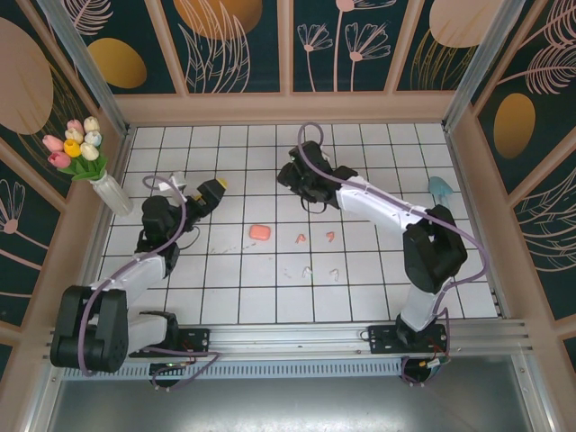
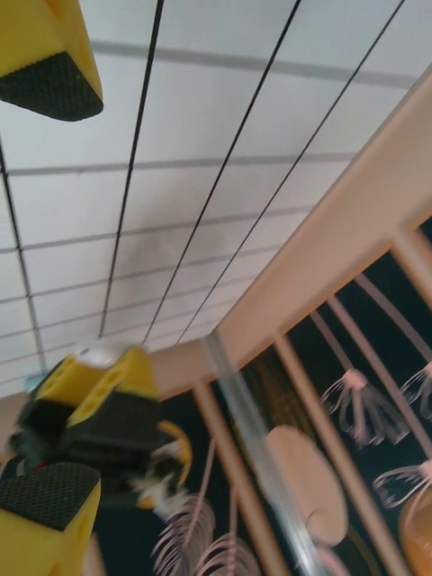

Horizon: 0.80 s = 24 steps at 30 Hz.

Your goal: Insert the wireless bluetooth earbuds into the charging case

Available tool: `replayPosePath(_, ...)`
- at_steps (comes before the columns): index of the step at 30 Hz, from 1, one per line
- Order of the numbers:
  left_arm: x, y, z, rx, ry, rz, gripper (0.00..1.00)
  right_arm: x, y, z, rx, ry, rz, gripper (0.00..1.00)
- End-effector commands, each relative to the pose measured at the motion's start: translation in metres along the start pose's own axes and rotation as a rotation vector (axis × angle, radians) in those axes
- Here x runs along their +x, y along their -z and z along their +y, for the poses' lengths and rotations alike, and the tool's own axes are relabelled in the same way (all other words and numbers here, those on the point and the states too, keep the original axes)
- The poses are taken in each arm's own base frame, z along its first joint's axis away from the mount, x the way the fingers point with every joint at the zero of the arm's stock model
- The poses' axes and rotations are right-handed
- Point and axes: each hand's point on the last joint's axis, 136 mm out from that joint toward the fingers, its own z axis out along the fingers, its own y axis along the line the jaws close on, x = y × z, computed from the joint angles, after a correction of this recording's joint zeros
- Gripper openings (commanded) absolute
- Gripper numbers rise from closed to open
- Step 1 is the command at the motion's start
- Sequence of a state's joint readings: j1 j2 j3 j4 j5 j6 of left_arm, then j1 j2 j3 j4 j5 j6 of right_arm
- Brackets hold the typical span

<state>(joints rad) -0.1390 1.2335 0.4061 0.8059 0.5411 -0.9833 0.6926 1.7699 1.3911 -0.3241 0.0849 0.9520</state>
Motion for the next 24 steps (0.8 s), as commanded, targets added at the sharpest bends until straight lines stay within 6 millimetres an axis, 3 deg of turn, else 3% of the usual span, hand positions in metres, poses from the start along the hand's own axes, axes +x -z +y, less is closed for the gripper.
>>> replayPosePath(1,0.011,-0.008,-0.045,0.201,-0.074,0.032,0.99,-0.017,0.013,0.031,-0.143,-0.033,0.000,0.53)
replayPosePath(7,0.038,-0.026,-0.057,0.270,-0.114,0.101,0.99,-0.030,0.013,0.045,-0.217,-0.086,0.018,0.53)
replayPosePath(14,0.066,-0.053,-0.059,0.270,-0.179,0.156,0.99,-0.022,0.006,0.066,-0.311,-0.167,0.089,0.53)
replayPosePath(24,0.058,-0.078,-0.042,0.195,-0.221,0.109,0.92,-0.008,0.001,0.075,-0.370,-0.256,0.156,0.53)
